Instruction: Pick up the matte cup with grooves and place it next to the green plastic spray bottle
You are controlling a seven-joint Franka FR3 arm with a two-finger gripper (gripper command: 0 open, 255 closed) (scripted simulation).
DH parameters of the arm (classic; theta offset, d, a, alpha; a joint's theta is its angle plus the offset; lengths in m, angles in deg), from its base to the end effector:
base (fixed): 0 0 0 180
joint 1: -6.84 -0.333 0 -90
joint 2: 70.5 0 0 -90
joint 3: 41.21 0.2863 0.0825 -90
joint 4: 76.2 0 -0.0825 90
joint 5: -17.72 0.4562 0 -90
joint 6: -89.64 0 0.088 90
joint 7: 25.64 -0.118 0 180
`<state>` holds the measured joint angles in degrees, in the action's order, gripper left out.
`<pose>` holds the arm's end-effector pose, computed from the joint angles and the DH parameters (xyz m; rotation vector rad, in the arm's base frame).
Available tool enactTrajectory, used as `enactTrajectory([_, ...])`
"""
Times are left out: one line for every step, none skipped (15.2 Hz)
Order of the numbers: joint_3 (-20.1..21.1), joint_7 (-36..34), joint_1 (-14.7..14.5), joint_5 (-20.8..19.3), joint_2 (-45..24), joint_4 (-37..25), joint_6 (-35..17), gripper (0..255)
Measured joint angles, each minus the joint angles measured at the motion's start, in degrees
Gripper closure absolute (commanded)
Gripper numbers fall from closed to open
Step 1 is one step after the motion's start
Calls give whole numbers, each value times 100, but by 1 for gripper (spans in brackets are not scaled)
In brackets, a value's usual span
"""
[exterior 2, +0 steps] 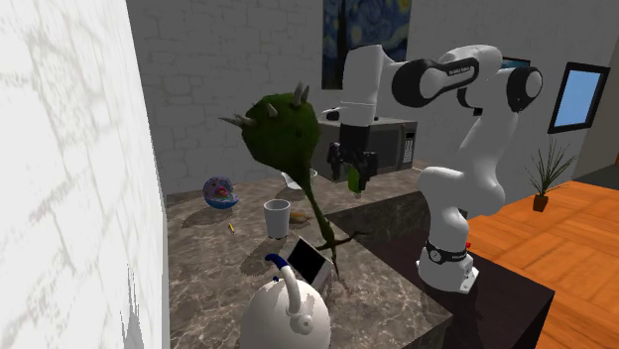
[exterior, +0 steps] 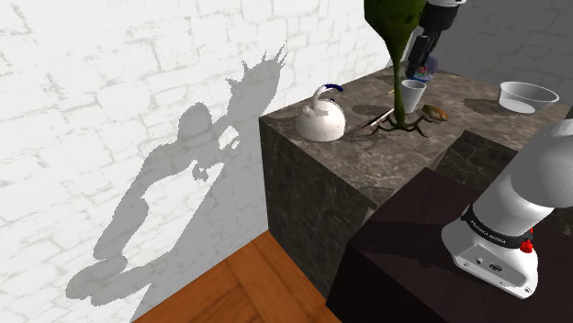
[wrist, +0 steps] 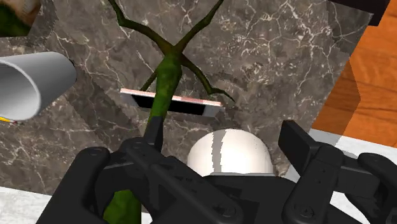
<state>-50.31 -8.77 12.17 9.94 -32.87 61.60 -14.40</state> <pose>0.4341 -0.1258 0.4951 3.0859 0.1561 0.0795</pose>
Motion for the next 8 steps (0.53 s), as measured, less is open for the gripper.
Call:
enactTrajectory([-107,102,38,-56,-121,16,-139,0])
enactTrajectory([-228,219,80,-116,-258,16,-282,0])
enactTrajectory([-342,337,124,-173,-362,8,-387,0])
enactTrajectory([-412,399,144,-202,-467,10,-500,0])
enactTrajectory([-527,512,171,-237,-647,-62,-620,0])
enactTrajectory([-618,600,197,-269,-771,-65,-748,0])
enactTrajectory([-710,698,222,-294,-892,-109,-835,0])
enactTrajectory([-838,831,260,-327,-1044,-141,-968,0])
